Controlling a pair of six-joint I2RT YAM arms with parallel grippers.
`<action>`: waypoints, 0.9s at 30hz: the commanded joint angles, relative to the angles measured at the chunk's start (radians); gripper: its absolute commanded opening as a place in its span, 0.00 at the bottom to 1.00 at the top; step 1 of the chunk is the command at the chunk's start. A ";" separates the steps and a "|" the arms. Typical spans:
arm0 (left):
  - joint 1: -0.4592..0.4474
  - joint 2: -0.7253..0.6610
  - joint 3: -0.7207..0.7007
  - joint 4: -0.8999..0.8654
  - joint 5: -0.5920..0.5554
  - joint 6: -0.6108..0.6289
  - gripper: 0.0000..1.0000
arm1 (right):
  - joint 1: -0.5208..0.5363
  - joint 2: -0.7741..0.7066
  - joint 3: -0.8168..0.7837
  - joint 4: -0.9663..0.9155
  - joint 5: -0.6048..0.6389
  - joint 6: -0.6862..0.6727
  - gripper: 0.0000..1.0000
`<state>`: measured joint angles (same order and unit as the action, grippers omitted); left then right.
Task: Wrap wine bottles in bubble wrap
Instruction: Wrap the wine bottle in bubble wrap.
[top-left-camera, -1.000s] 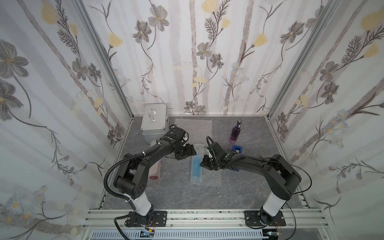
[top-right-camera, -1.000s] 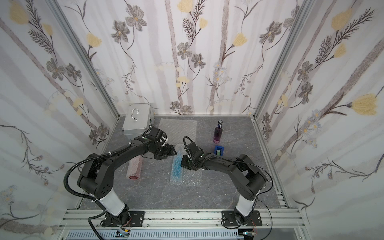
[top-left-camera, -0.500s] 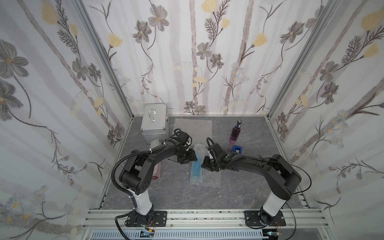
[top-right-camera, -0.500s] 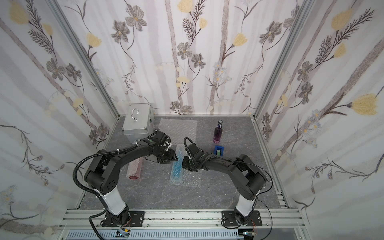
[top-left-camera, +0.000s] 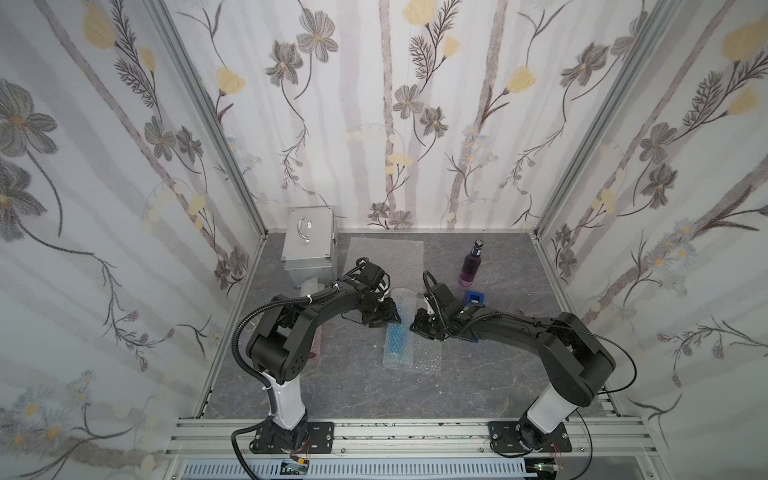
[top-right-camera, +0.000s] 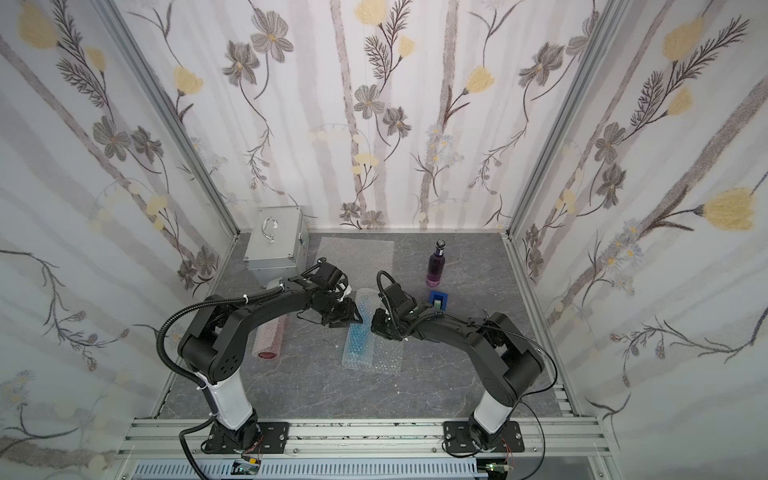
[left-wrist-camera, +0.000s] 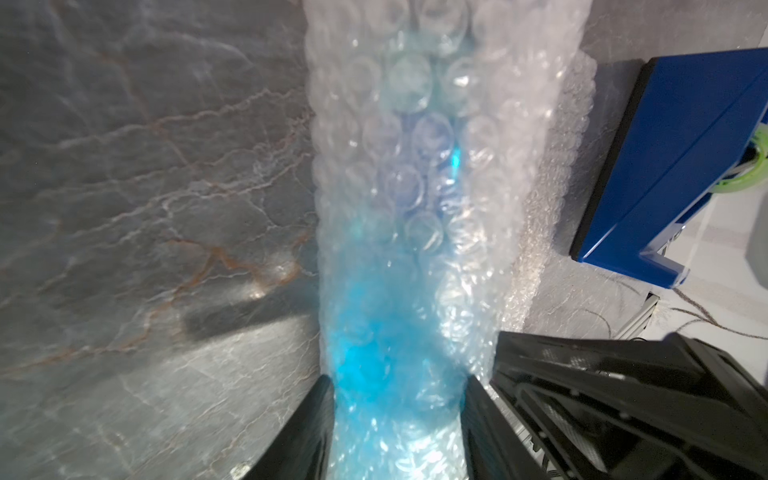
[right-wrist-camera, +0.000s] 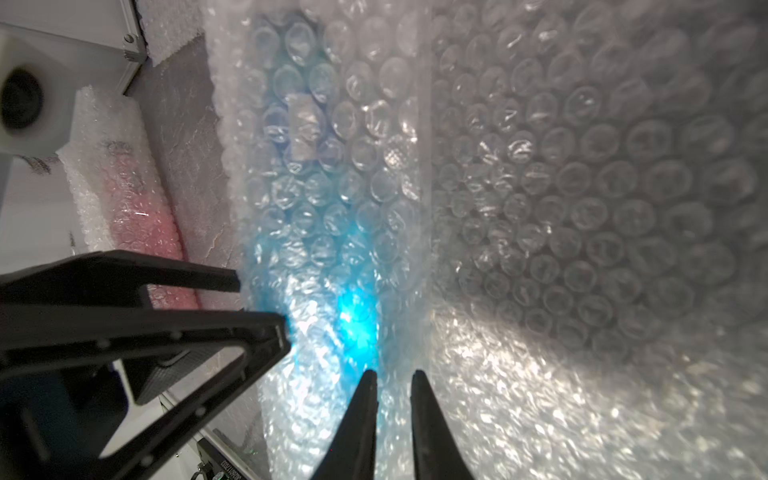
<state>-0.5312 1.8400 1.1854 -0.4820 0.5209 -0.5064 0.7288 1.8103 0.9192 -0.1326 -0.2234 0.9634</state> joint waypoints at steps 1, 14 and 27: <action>-0.005 0.019 0.007 -0.055 -0.070 -0.015 0.50 | -0.023 -0.069 -0.038 -0.028 0.030 -0.012 0.20; -0.013 0.031 0.021 -0.063 -0.082 -0.024 0.50 | -0.141 -0.289 -0.333 -0.003 -0.009 -0.007 0.41; -0.033 0.048 0.048 -0.081 -0.101 -0.021 0.50 | -0.152 -0.143 -0.352 0.203 -0.129 0.041 0.46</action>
<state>-0.5617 1.8729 1.2362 -0.5194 0.4927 -0.5205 0.5735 1.6310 0.5579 0.0391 -0.3374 0.9817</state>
